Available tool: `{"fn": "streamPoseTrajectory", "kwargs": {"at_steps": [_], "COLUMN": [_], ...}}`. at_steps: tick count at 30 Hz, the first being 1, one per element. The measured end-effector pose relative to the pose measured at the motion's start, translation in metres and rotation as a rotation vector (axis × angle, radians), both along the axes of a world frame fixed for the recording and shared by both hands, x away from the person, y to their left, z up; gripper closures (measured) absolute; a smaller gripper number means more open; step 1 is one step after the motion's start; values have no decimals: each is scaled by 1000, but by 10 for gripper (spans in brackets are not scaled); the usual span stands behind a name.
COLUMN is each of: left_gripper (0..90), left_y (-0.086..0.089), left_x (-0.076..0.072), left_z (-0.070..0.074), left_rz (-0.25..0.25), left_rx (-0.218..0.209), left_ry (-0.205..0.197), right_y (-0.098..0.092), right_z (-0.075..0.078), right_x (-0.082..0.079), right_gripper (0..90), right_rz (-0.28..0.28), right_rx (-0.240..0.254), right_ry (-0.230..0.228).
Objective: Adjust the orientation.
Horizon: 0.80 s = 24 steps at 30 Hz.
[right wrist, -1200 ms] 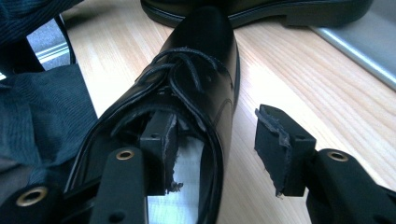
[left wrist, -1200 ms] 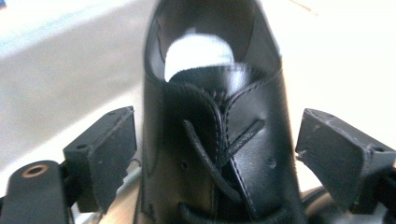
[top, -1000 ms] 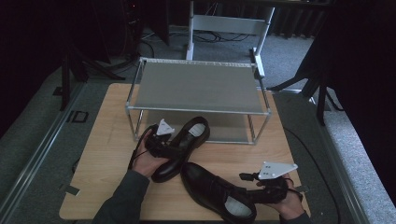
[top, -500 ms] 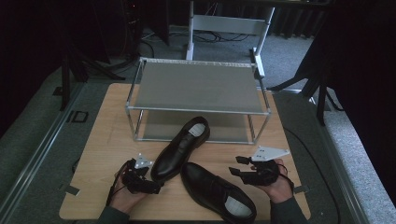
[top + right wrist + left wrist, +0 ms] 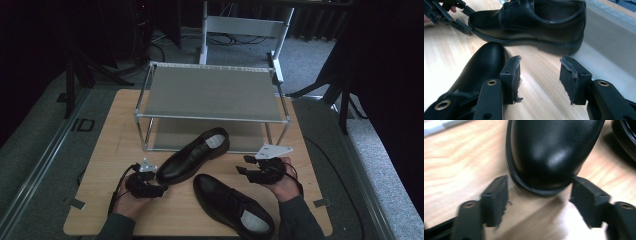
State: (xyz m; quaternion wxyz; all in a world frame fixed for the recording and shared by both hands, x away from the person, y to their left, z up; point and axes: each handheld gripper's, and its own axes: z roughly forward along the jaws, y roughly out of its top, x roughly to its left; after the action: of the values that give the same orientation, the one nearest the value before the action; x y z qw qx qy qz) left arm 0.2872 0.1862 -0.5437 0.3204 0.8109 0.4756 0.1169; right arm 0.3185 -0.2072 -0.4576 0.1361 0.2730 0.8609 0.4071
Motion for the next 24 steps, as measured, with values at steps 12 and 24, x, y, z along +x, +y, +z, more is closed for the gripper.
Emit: {"fn": "streamPoseTrajectory", "kwargs": {"at_steps": [12,24], "left_gripper": [537,488], "left_y": [7,-8], "left_x": [36,55], "left_z": [3,-1], "left_rz": [43,-18], "left_rx": [-53,-114], "left_ry": [-9,26], "right_y": [12,35], "right_z": [-2,-27], "right_x": [34,63], "right_gripper": [488,678], "right_rz": [-85,-121], "right_rx": [-32,-148], "right_ry": [-31,54]}}
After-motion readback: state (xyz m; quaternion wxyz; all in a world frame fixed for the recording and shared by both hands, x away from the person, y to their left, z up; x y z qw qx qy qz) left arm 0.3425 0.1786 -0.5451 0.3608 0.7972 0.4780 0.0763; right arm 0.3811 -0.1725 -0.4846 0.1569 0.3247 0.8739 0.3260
